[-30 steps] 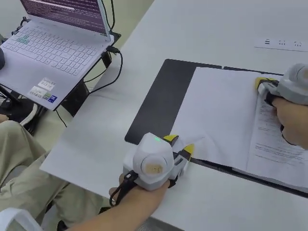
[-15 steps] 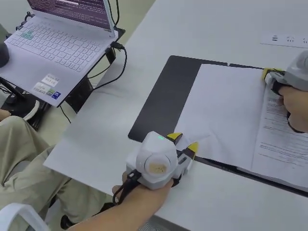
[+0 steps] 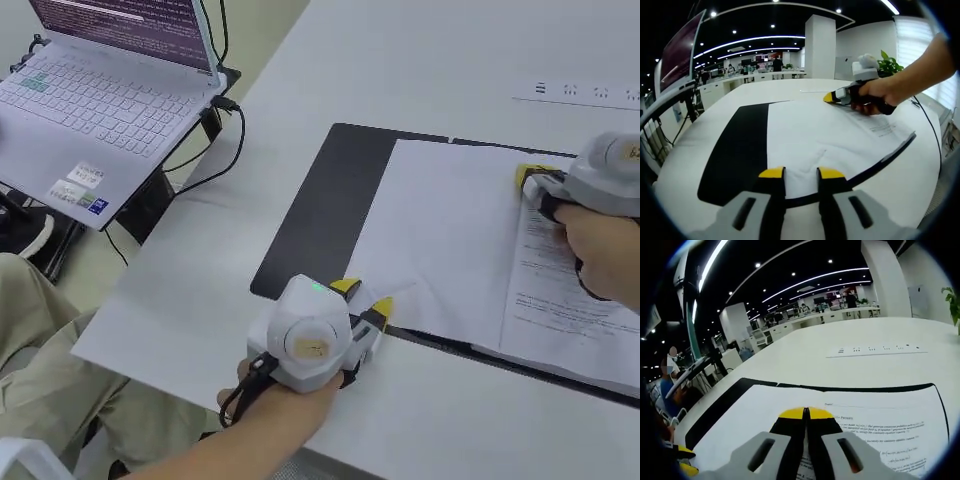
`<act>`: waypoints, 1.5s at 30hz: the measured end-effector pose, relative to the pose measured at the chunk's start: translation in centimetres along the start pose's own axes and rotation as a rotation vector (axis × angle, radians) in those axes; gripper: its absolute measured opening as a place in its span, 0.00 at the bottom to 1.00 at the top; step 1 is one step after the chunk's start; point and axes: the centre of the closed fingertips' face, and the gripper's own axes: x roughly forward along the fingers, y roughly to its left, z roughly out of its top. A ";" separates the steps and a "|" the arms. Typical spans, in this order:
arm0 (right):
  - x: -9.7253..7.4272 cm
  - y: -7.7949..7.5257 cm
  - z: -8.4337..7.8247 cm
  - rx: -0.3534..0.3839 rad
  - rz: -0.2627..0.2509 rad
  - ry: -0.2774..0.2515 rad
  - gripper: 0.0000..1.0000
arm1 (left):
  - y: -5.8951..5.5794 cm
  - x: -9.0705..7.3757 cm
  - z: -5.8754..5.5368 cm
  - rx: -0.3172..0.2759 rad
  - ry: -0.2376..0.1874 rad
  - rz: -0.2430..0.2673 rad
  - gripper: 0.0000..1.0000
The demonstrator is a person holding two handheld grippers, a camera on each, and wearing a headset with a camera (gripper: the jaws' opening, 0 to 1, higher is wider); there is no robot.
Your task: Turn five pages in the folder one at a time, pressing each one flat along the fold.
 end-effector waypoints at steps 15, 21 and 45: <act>-3.5 2.5 -2.5 0.007 0.050 0.013 0.00 | -0.1 0.0 0.0 0.003 0.014 -0.002 0.23; -5.0 3.2 -3.5 0.001 0.058 0.026 0.00 | -0.1 0.0 0.0 0.018 0.021 -0.008 0.23; -10.7 6.3 -7.7 0.000 0.104 0.079 0.00 | -0.1 -0.1 0.1 0.015 0.026 -0.006 0.23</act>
